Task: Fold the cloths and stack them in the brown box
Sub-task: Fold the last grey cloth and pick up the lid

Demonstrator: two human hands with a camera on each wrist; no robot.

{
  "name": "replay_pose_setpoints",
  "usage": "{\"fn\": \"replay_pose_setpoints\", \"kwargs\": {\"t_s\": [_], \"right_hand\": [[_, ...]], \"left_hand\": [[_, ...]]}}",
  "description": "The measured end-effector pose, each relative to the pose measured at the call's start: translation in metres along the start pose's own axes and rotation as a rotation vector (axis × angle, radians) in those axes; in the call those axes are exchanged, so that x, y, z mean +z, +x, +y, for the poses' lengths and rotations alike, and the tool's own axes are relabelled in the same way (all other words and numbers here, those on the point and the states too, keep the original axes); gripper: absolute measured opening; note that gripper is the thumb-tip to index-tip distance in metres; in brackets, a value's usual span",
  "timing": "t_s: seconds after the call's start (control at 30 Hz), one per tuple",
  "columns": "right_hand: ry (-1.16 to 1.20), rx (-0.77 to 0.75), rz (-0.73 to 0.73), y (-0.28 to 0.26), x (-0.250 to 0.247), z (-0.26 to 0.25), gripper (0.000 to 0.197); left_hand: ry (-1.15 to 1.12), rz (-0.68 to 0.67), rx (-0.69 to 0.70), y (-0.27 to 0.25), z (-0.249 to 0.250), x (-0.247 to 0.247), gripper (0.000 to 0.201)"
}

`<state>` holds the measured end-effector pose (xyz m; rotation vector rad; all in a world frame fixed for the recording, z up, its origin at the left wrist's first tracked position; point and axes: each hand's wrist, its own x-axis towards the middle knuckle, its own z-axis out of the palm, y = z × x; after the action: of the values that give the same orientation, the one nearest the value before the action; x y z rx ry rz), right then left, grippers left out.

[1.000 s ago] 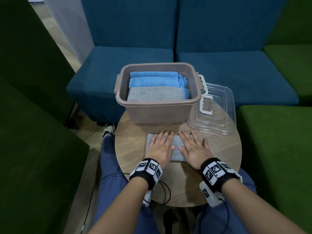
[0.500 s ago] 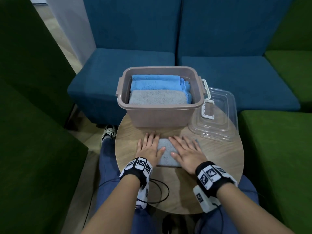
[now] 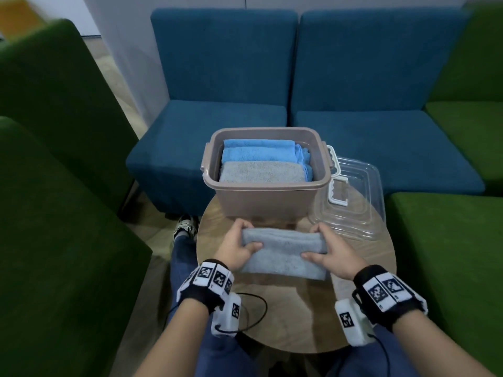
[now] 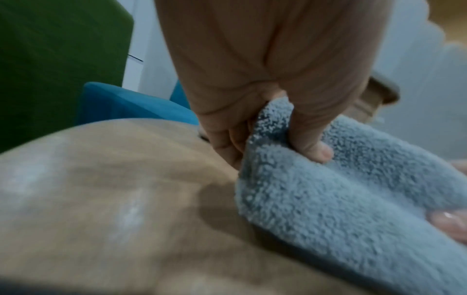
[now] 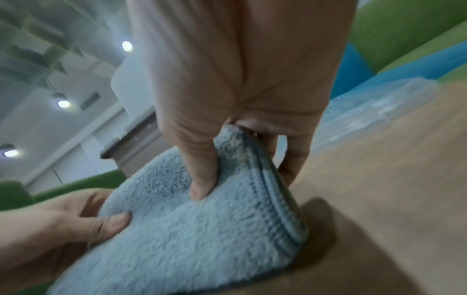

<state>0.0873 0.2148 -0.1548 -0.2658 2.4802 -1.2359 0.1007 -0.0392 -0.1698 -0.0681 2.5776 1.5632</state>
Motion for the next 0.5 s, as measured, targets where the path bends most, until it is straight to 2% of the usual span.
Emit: {"fn": "replay_pose_setpoints", "kwargs": {"t_s": [0.13, 0.2, 0.3, 0.4, 0.5], "right_hand": [[0.302, -0.161, 0.122, -0.008, -0.032, -0.047, 0.04], [0.38, -0.239, 0.212, -0.007, -0.048, -0.076, 0.045], [0.327, -0.339, 0.429, 0.011, -0.065, -0.111, 0.047], [0.153, -0.369, 0.635, 0.05, -0.07, -0.123, 0.039], [0.023, -0.309, 0.646, 0.087, -0.06, -0.119, 0.019]], "left_hand": [[-0.37, 0.167, 0.218, -0.007, 0.042, -0.03, 0.027], [-0.399, 0.316, 0.326, -0.003, 0.069, -0.043, 0.024], [-0.25, 0.493, 0.42, 0.024, 0.102, -0.058, 0.025], [0.002, 0.602, 0.379, 0.061, 0.114, -0.065, 0.021], [0.284, 0.591, 0.279, 0.094, 0.106, -0.065, 0.01]]}}
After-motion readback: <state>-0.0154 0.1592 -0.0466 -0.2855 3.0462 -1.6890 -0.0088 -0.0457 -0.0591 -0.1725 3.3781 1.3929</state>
